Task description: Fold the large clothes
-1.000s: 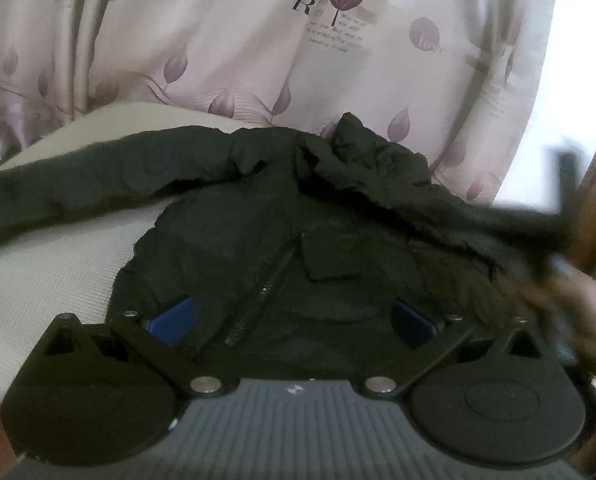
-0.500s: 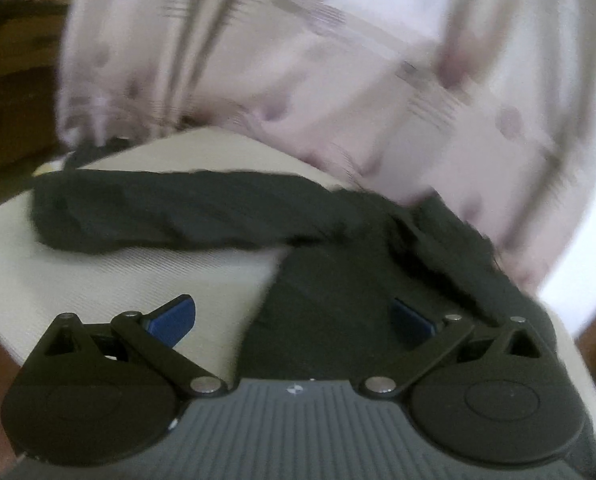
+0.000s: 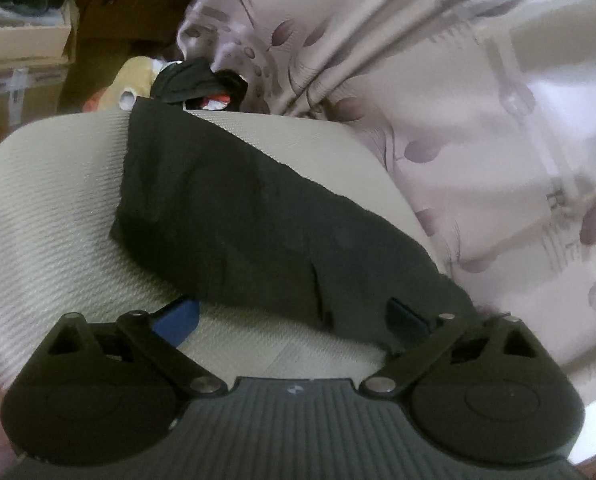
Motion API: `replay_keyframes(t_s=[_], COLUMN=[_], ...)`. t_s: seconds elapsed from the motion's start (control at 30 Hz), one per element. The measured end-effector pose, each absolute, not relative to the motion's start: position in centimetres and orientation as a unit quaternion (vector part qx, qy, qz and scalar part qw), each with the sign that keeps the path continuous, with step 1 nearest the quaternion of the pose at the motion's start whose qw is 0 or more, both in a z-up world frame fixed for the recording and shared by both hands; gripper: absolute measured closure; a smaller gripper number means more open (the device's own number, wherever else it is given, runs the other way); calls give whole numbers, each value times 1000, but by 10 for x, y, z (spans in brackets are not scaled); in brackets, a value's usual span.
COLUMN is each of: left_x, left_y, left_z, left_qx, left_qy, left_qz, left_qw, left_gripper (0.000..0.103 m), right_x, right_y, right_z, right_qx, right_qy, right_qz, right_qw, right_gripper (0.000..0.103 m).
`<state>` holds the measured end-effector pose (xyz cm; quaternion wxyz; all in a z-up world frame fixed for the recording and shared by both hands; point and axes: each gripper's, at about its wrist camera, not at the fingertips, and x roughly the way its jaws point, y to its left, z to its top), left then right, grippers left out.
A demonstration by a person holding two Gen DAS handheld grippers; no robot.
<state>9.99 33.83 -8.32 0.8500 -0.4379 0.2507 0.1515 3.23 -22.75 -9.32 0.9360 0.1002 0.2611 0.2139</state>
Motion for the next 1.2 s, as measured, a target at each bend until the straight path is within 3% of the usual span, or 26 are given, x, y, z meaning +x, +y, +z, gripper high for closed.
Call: replay_keyframes(t_s=[0.1,0.2,0.23,0.27,0.3,0.37,0.47,0.63,0.9,1.2], left_x=[109,119,121,125,132,133,145,172,213,244], left_y=[347,354,358,363,370,382,382,351,200,9], left_z=[-82,-82,-84,-87,-95,-104,-85,-1,112,115], left_qx=[-461,-465,-469,-475,-493,-525,-486,-404,-266,-115], left_qy=[235,231,231,239,256,241,242,198,157,169], left_qz=[167,187,194,197,187,183,207,188,44,-91], left_qw=[839,834,830,824,810,795,814,873,950,975], left_gripper=[7,23,51,96,99,99,100,100,100,100], right_x=[34,34,35,35,35,37,38,42,57,57], right_y=[-226,-228,-228,-229,-230,-232,-239,-257,-291,-319], right_z=[-97,-97,-98,-99,-99,-100,-99,-98,-96,-110], right_qx=[111,122,126,131,135,141,158,201,271,325], right_qy=[271,273,274,274,275,275,273,258,232,211], right_qz=[215,211,211,211,210,207,206,200,192,184], right_qw=[932,931,930,929,928,928,927,924,914,904], right_gripper=[14,14,14,14,14,14,14,14,14,10])
